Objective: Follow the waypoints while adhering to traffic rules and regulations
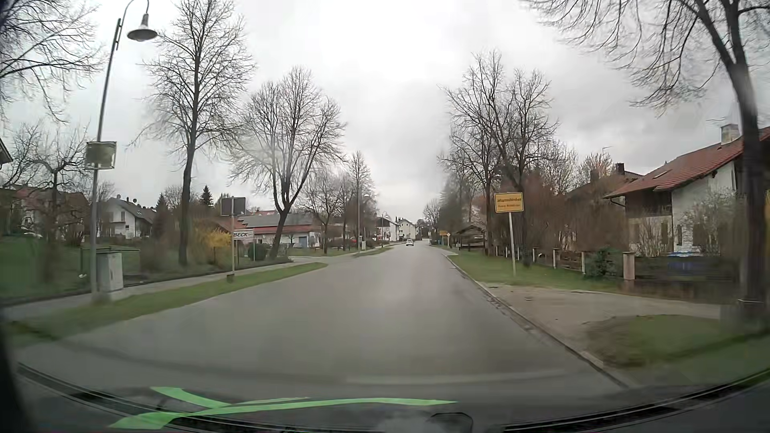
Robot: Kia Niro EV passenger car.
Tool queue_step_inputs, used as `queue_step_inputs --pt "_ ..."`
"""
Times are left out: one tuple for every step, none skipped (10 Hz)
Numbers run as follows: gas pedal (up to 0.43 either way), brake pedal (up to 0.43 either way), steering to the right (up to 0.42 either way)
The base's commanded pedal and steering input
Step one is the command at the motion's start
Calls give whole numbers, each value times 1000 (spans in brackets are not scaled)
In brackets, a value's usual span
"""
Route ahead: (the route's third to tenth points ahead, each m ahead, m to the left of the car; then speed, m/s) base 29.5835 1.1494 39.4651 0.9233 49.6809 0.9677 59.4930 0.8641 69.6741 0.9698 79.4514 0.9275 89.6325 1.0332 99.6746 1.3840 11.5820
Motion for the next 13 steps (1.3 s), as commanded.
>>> queue_step_inputs --pt "28 0 4" --pt "28 0 2" --pt "28 0 0" --pt "67 0 0" --pt "87 0 0" --pt "110 0 0" --pt "110 0 -1" --pt "110 0 0" --pt "110 0 1" --pt "110 0 1" --pt "110 0 1" --pt "110 0 1" --pt "110 0 1"
